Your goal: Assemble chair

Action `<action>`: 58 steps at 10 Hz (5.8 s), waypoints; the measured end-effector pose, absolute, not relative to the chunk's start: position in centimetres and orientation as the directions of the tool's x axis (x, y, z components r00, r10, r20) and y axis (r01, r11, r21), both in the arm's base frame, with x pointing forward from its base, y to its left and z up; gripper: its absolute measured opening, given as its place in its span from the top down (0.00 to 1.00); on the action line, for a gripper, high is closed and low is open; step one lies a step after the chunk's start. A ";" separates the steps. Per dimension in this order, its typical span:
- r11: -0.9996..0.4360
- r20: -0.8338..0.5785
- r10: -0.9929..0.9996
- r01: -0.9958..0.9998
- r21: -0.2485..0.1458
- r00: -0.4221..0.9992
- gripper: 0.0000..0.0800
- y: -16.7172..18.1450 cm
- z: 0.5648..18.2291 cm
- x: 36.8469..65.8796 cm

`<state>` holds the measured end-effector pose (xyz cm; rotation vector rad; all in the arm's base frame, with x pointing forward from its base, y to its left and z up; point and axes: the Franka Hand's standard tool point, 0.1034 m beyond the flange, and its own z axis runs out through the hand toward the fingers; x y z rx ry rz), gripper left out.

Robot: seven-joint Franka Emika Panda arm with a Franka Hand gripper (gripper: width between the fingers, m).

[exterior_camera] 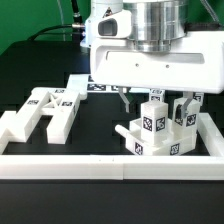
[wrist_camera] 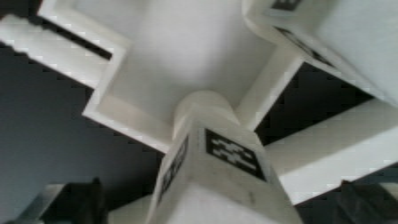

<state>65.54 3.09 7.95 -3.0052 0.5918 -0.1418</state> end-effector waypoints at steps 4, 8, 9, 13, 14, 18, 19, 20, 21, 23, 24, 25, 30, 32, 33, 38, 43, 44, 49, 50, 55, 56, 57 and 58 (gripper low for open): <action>-0.995 0.101 -0.081 -0.076 -0.060 0.992 0.19 2.5 8.0 65.6; -0.962 0.102 0.274 0.275 0.006 0.956 0.19 2.3 7.8 65.5; -0.938 0.096 0.347 0.346 0.021 0.933 0.19 2.3 7.7 65.4; -0.880 0.083 0.475 0.472 0.049 0.876 0.31 1.9 7.7 65.4; -0.881 0.083 0.473 0.471 0.048 0.877 0.51 1.9 7.7 65.4; -0.893 0.082 0.450 0.448 0.046 0.889 0.64 1.9 7.6 65.4; -0.935 0.088 0.355 0.353 0.033 0.931 0.64 1.9 7.5 65.4; -0.972 0.094 0.236 0.235 0.018 0.967 0.64 2.0 7.5 65.5; -0.989 0.100 0.147 0.147 0.009 0.984 0.64 2.0 7.5 65.5; -0.998 0.101 -0.053 -0.051 -0.021 0.993 0.64 2.0 7.5 65.6; -0.987 0.098 -0.162 -0.160 -0.033 0.982 0.64 2.1 7.5 65.6; -0.960 0.095 -0.280 -0.276 -0.047 0.955 0.64 2.3 7.4 65.6; -0.836 0.076 -0.549 -0.544 -0.078 0.833 0.64 2.9 7.4 65.6; -0.863 0.079 -0.505 -0.500 -0.073 0.860 0.28 2.9 7.4 65.6; -0.876 0.081 -0.482 -0.478 -0.070 0.872 0.28 2.9 7.4 65.6; -0.998 0.106 -0.067 -0.065 -0.019 0.992 0.19 2.5 7.6 65.7; -0.963 0.100 0.268 0.266 0.037 0.958 0.19 2.5 7.5 65.6; -0.939 0.095 0.344 0.340 0.052 0.934 0.19 2.5 7.5 65.6; -0.819 0.061 0.572 0.565 0.098 0.818 0.19 2.5 7.5 65.6; -0.820 0.061 0.570 0.564 0.097 0.819 0.33 2.5 7.5 65.6; -0.844 0.065 0.535 0.529 0.094 0.842 0.64 2.4 7.4 65.6; -0.890 0.074 0.454 0.448 0.084 0.888 0.64 2.5 7.4 65.6; -0.939 0.085 0.342 0.337 0.071 0.936 0.64 2.5 7.4 65.6; -0.964 0.092 0.263 0.258 0.059 0.960 0.64 2.5 7.3 65.6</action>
Offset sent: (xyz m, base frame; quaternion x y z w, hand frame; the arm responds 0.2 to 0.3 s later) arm 0.0009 -0.0008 0.0023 -0.0034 0.0009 -0.2075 0.9782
